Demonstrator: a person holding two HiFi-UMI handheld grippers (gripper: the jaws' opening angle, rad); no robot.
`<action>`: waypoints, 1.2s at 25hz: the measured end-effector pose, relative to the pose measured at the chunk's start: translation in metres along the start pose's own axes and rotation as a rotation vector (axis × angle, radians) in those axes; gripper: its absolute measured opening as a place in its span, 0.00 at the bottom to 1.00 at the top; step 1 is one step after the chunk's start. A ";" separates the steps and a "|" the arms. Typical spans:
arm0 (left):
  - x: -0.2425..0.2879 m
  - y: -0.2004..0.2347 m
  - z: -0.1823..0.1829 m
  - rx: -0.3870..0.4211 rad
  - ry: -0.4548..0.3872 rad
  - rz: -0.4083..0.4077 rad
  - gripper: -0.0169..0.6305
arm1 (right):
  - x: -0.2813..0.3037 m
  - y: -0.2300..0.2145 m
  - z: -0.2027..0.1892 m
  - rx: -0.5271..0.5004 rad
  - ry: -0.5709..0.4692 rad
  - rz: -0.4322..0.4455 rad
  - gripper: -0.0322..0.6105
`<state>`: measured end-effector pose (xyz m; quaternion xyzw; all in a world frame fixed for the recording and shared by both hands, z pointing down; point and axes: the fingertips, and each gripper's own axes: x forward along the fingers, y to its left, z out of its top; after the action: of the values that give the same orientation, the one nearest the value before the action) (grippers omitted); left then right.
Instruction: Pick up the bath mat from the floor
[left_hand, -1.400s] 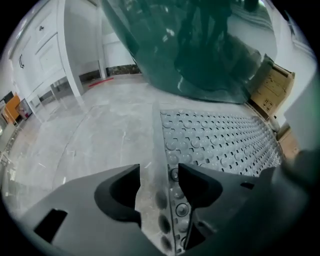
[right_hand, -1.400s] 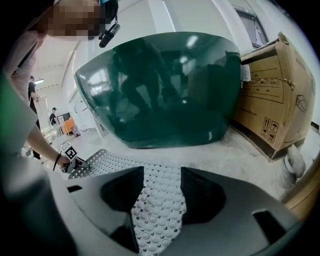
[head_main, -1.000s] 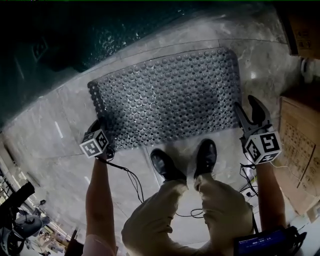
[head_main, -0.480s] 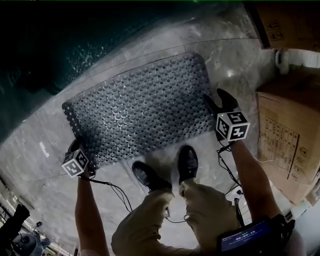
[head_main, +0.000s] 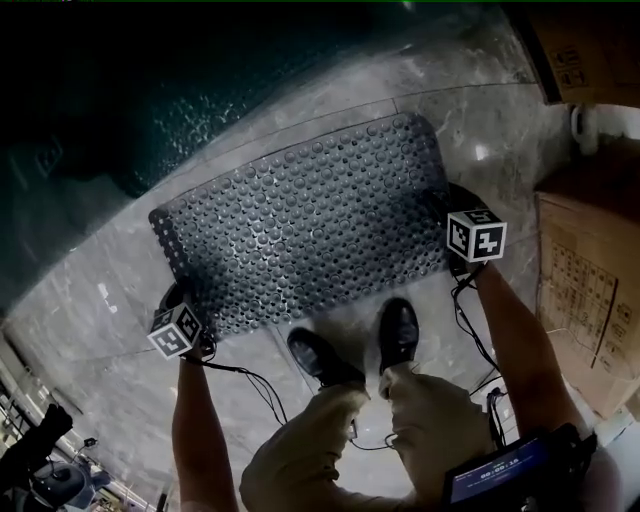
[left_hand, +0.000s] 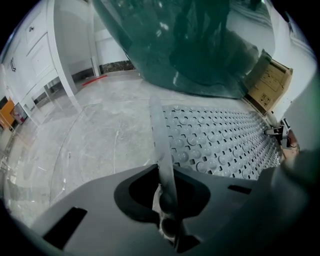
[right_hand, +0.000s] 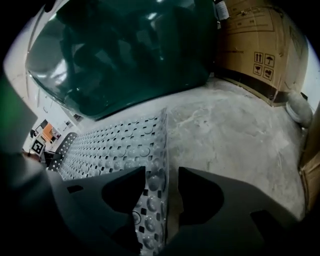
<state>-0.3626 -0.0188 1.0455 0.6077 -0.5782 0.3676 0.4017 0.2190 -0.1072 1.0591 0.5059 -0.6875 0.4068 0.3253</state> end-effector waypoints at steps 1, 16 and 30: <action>0.000 0.000 0.001 -0.005 -0.004 0.001 0.09 | 0.000 -0.002 0.000 0.003 0.000 -0.008 0.37; -0.024 -0.007 0.011 -0.028 -0.045 0.010 0.09 | -0.025 0.021 0.017 -0.048 -0.023 -0.006 0.09; -0.059 -0.037 0.025 -0.055 -0.065 -0.048 0.08 | -0.065 0.058 0.036 -0.079 -0.061 -0.022 0.09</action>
<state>-0.3297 -0.0173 0.9788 0.6217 -0.5861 0.3221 0.4077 0.1800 -0.1021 0.9729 0.5123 -0.7070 0.3603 0.3284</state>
